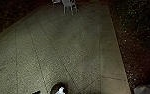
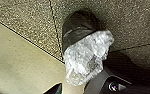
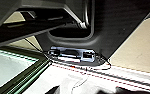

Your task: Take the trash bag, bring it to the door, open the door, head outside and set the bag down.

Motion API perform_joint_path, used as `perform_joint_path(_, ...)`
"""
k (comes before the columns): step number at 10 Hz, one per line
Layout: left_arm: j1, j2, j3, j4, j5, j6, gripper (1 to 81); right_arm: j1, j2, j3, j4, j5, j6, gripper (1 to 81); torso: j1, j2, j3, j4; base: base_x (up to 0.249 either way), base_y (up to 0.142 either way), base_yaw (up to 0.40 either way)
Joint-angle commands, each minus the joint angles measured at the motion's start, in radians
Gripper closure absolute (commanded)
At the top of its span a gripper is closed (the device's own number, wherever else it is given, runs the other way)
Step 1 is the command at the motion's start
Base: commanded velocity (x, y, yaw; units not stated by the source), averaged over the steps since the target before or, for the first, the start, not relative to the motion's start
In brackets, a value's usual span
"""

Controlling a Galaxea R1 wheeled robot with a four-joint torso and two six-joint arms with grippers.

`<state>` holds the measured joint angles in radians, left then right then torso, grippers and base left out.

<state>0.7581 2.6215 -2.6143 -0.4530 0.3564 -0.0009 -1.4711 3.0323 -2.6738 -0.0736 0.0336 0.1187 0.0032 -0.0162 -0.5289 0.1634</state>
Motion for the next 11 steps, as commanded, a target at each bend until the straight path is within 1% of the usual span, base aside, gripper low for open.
perform_joint_path(1, 0.015, 0.023, -0.023, 0.012, 0.067, 0.022, 1.0, -0.016, 0.038, 0.029, -0.006, -0.084, -0.014, 1.0, 0.000, 0.000, 0.091, 0.000, 0.000, 0.000, 0.000)
perform_joint_path(2, 0.086, 0.068, -0.023, 0.056, 0.053, 0.028, 1.0, -0.016, 0.038, 0.029, -0.006, -0.084, -0.014, 1.0, 0.000, 0.000, 0.105, 0.000, 0.000, 0.000, 0.000)
perform_joint_path(3, 0.158, 0.138, -0.058, 0.109, 0.009, 0.028, 1.0, -0.016, 0.038, 0.028, -0.006, -0.084, -0.013, 1.0, 0.000, 0.000, 0.123, 0.000, 0.000, 0.000, 0.000)
perform_joint_path(5, 0.279, 0.227, -0.099, 0.169, -0.043, 0.030, 1.0, -0.016, 0.035, 0.025, -0.006, -0.084, -0.011, 1.0, 0.000, 0.000, 0.191, 0.000, 0.000, 0.000, 0.000)
perform_joint_path(6, 0.335, 0.256, -0.101, 0.199, -0.068, 0.030, 1.0, -0.016, 0.033, 0.025, -0.006, -0.084, -0.010, 1.0, 0.000, 0.000, 0.227, -0.045, 0.000, 0.000, 0.000)
perform_joint_path(7, 0.393, 0.282, -0.101, 0.249, -0.103, 0.030, 1.0, -0.018, 0.033, 0.025, -0.006, -0.083, -0.010, 1.0, 0.000, 0.000, 0.262, -0.045, 0.000, 0.000, 0.000)
perform_joint_path(8, 0.441, 0.307, -0.104, 0.298, -0.126, 0.028, 1.0, -0.018, 0.033, 0.025, -0.006, -0.083, -0.008, 1.0, 0.000, 0.000, 0.284, -0.073, 0.000, 0.000, 0.000)
perform_joint_path(9, 0.485, 0.335, -0.121, 0.350, -0.154, 0.028, 1.0, -0.018, 0.033, 0.025, -0.006, -0.072, -0.007, 1.0, -0.001, 0.000, 0.310, -0.083, 0.000, 0.000, 0.000)
perform_joint_path(10, 0.513, 0.358, -0.139, 0.385, -0.171, 0.028, 1.0, -0.018, 0.033, 0.025, -0.006, -0.070, -0.005, 1.0, -0.001, 0.000, 0.336, -0.106, 0.000, 0.000, 0.000)
perform_joint_path(11, 0.528, 0.367, -0.142, 0.407, -0.172, 0.028, 1.0, -0.018, 0.033, 0.025, -0.006, -0.070, -0.005, 1.0, -0.002, 0.000, 0.370, -0.130, 0.000, 0.000, 0.000)
